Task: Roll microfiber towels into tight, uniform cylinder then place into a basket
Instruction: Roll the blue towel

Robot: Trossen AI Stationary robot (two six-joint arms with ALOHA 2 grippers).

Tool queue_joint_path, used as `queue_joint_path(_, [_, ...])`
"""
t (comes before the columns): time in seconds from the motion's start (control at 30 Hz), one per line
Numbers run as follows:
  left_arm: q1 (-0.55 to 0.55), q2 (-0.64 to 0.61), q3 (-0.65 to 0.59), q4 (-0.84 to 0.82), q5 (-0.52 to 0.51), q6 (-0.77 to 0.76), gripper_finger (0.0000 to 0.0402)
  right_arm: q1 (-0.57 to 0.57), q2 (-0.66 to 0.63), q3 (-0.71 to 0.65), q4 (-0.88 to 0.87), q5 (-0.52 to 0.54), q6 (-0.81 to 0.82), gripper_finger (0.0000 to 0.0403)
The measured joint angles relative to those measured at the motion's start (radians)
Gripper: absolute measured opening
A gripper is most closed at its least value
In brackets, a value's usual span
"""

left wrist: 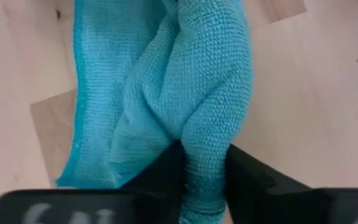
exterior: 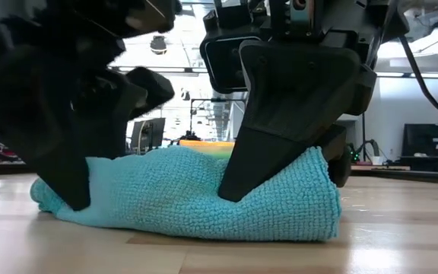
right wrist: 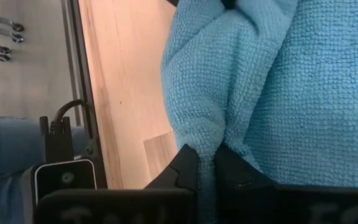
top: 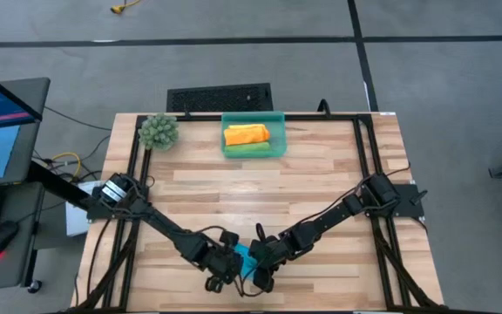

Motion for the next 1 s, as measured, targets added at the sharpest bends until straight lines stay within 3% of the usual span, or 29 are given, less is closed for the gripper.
queue_joint_path(0.23, [0.036,0.011,0.003,-0.01,0.162,-0.031,0.0014,0.001,0.0,0.0,0.007,-0.015,-0.007,0.004])
queue_joint_path(0.5, [0.093,0.017,0.001,0.003,0.445,-0.112,0.0036,0.01,-0.001,0.002,0.014,-0.044,-0.096,0.0043])
queue_joint_path(0.77, [0.111,0.018,-0.002,0.024,0.496,-0.167,0.0021,0.008,-0.001,0.002,0.013,-0.055,-0.104,0.0089])
queue_joint_path(1.0, [0.121,0.019,-0.003,0.005,0.568,-0.226,0.0027,0.009,-0.001,0.002,0.034,-0.128,-0.098,0.0174])
